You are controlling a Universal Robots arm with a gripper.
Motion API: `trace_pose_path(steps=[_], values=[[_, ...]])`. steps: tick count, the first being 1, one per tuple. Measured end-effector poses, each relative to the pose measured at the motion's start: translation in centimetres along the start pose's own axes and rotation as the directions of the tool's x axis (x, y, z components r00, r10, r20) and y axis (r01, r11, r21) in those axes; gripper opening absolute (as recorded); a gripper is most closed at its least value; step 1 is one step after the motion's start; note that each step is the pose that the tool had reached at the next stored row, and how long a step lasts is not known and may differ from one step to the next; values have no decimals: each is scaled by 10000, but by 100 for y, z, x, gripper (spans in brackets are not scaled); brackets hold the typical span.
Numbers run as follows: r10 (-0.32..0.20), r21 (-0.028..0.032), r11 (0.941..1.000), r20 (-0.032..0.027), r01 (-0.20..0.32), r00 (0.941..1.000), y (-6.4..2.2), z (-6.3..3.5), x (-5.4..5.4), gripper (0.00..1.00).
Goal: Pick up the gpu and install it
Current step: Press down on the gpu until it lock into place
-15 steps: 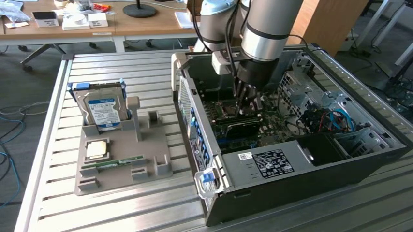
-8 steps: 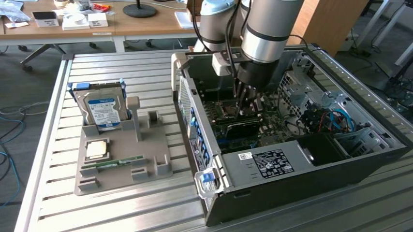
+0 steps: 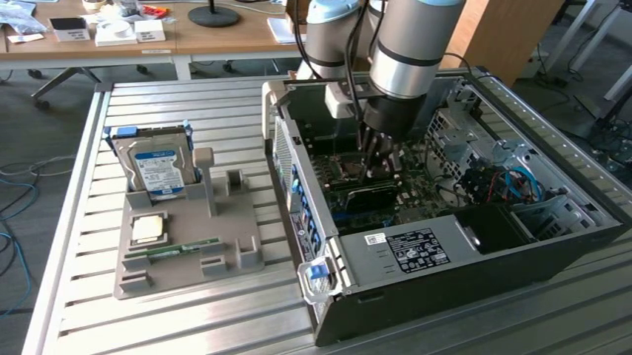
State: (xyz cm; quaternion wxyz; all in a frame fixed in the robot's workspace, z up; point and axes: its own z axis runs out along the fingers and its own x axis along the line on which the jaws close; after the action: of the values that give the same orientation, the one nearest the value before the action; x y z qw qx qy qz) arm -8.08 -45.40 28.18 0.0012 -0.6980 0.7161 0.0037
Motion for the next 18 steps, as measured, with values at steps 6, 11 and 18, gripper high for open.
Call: trace_pose_path(steps=[6,11,18], values=[[3,0,10000,0,-3,10000,0,34,-28,11],[5,0,10000,0,-5,10000,0,73,-28,11],[4,0,10000,0,-4,10000,0,77,-28,11]])
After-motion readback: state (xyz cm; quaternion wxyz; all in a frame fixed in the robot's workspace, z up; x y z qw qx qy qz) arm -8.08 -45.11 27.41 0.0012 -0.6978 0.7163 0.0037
